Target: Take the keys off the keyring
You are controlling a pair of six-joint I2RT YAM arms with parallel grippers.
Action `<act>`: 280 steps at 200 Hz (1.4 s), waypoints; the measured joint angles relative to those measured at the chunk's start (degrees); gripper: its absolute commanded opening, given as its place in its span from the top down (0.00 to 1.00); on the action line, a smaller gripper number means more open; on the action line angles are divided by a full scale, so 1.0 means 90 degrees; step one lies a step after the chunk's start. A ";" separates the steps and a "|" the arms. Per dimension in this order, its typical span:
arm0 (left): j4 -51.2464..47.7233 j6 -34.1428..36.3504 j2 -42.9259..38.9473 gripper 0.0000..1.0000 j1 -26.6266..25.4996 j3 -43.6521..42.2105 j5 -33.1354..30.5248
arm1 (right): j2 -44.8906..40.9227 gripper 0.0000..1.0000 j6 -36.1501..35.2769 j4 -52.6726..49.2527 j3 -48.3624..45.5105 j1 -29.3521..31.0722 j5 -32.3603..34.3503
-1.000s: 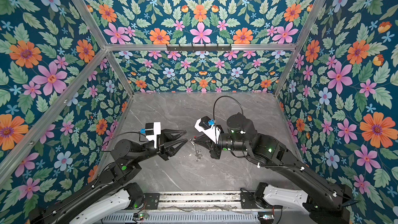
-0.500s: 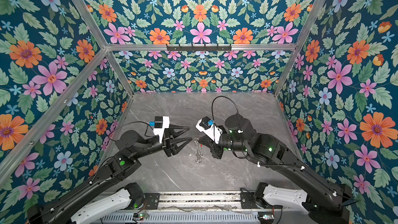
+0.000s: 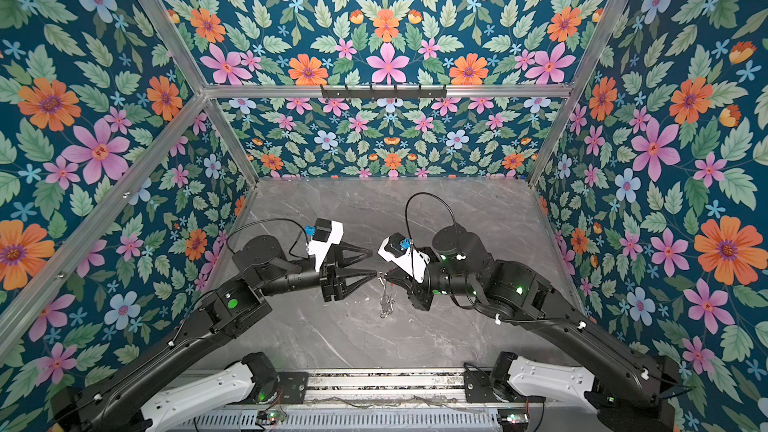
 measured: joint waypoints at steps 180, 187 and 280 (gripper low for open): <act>-0.0469 -0.0046 0.0260 1.00 -0.0007 0.0053 0.0401 | -0.0277 1.00 -0.0015 0.0537 -0.0471 -0.0002 0.0151; -0.0476 -0.0051 0.0262 1.00 -0.0012 0.0053 0.0396 | -0.0299 1.00 -0.0015 0.0563 -0.0505 -0.0002 0.0151; -0.0658 -0.0066 0.0153 1.00 -0.0012 0.0063 0.0279 | -0.0860 1.00 -0.0007 0.1676 -0.1353 -0.0002 -0.0002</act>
